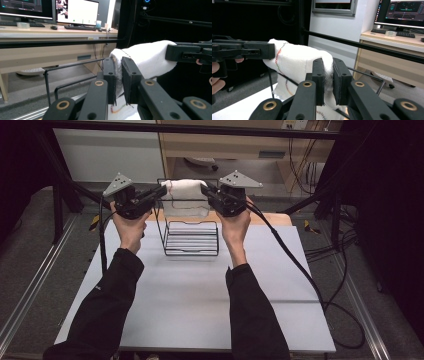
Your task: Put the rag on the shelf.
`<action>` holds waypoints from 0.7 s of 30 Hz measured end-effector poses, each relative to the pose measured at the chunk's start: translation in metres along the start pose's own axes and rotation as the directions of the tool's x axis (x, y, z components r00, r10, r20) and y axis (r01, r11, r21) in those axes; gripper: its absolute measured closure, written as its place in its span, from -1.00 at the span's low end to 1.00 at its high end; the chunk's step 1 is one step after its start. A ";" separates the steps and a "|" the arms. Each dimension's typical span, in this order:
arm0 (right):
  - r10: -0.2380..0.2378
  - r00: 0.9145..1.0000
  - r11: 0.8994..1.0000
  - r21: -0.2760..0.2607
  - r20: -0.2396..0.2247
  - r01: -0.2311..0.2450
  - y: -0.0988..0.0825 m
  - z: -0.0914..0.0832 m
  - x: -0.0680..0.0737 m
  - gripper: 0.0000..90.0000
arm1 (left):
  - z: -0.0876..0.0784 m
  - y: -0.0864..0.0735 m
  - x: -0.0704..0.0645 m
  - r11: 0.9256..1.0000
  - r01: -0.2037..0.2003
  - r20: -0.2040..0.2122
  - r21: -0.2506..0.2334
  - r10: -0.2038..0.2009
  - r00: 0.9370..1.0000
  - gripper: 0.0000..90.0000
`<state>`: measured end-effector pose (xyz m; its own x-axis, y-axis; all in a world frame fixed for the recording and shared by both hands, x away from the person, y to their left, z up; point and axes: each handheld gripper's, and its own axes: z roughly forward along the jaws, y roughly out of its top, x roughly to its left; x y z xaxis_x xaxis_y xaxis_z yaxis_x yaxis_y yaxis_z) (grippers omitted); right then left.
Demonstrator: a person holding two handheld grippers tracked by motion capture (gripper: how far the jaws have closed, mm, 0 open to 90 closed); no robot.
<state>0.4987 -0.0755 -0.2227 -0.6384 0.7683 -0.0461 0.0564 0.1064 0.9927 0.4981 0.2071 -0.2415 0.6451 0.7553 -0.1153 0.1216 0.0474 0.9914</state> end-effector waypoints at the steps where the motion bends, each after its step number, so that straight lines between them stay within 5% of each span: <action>1: 0.001 1.000 1.000 0.004 -0.002 -0.001 -0.001 -0.001 0.001 0.80 | -0.001 0.000 0.000 1.000 -0.005 0.000 0.007 0.005 1.000 0.81; 21: -0.028 0.999 0.999 0.020 -0.045 0.029 -0.022 -0.011 0.009 0.80 | -0.015 -0.016 -0.008 0.997 -0.014 0.006 0.072 0.014 1.000 0.76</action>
<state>0.4835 -0.0777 -0.2434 -0.6736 0.7358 -0.0690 0.0533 0.1414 0.9885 0.4803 0.2100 -0.2551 0.6513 0.7520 -0.1017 0.1666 -0.0109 0.9860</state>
